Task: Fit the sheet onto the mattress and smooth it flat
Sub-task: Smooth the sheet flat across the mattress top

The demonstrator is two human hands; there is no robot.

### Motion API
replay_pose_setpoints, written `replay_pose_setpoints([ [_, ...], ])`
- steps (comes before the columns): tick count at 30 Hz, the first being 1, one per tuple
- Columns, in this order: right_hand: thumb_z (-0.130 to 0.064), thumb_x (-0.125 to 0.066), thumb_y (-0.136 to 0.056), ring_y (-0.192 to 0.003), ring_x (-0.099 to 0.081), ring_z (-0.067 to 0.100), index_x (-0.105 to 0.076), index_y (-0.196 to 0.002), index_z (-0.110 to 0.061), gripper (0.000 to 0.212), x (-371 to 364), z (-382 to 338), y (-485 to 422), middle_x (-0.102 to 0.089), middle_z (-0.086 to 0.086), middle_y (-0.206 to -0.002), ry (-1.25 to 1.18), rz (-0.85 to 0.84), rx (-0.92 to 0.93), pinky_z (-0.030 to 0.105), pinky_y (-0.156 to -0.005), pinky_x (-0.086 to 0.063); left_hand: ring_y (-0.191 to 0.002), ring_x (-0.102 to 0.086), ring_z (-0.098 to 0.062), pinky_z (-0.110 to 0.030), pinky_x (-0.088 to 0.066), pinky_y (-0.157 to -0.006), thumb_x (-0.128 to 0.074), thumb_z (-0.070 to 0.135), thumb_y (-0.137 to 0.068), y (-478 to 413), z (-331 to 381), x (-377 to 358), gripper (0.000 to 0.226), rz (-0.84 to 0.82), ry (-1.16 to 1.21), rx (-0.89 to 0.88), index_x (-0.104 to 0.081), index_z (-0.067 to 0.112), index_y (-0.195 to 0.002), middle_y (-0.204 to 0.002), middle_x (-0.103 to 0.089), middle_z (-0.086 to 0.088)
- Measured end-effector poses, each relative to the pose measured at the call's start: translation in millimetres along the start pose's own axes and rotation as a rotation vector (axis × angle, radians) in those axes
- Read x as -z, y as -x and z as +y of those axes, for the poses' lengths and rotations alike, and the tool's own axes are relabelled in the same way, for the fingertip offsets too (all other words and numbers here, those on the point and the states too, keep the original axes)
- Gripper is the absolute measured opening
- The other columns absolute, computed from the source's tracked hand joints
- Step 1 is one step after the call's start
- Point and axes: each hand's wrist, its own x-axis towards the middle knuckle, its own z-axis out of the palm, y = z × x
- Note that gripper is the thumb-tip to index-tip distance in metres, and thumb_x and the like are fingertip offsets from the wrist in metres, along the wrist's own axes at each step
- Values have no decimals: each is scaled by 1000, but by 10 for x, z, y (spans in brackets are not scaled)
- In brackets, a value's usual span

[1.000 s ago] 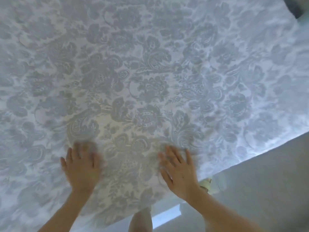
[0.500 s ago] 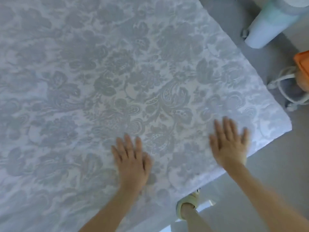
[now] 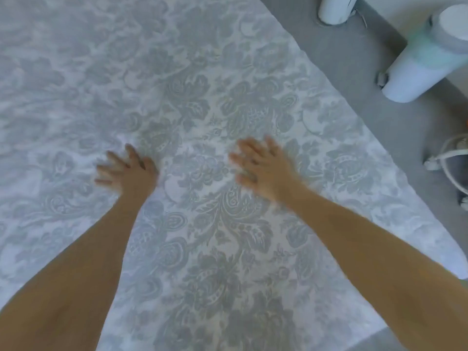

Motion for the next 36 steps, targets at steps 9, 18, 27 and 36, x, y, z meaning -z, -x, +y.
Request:
replay_pose_setpoints([
  [9,-38,-24,-98,-142,-22,36,-26,-149,-17,55,328,551,644,-25,17,-154,-316,279,-966,56,-115,-12,-138,-35,-20,-36,-24,-114,-39,24,-100,1484,1616,-237,40,-461,659,-960,-43,24,-141,-147,-43,-1],
  [18,-51,-38,-95,-142,-28,25,-38,-144,-30,54,-301,862,1830,-32,3,-153,-242,-25,-127,56,-113,-18,-145,-2,-39,-59,-1,-113,-12,40,-96,1970,1008,-808,62,-29,51,-248,-10,11,-150,-158,-8,-16],
  [27,-43,-24,-98,-125,-53,22,-45,-140,-20,52,256,3020,3018,-49,9,-141,-366,-309,-577,53,-109,-29,-121,-48,-49,-60,-42,-96,-29,43,-90,3760,2282,-733,56,-289,-34,-397,-46,17,-136,-138,-50,-19],
  [36,-37,-36,-99,-94,-63,31,-60,-90,-17,32,1769,3810,2118,-69,8,-99,-464,20,-168,32,-69,-43,-117,-53,-33,-42,-46,-93,-43,23,-96,3388,3087,759,40,19,265,16,-50,11,-133,-131,-56,-14],
])
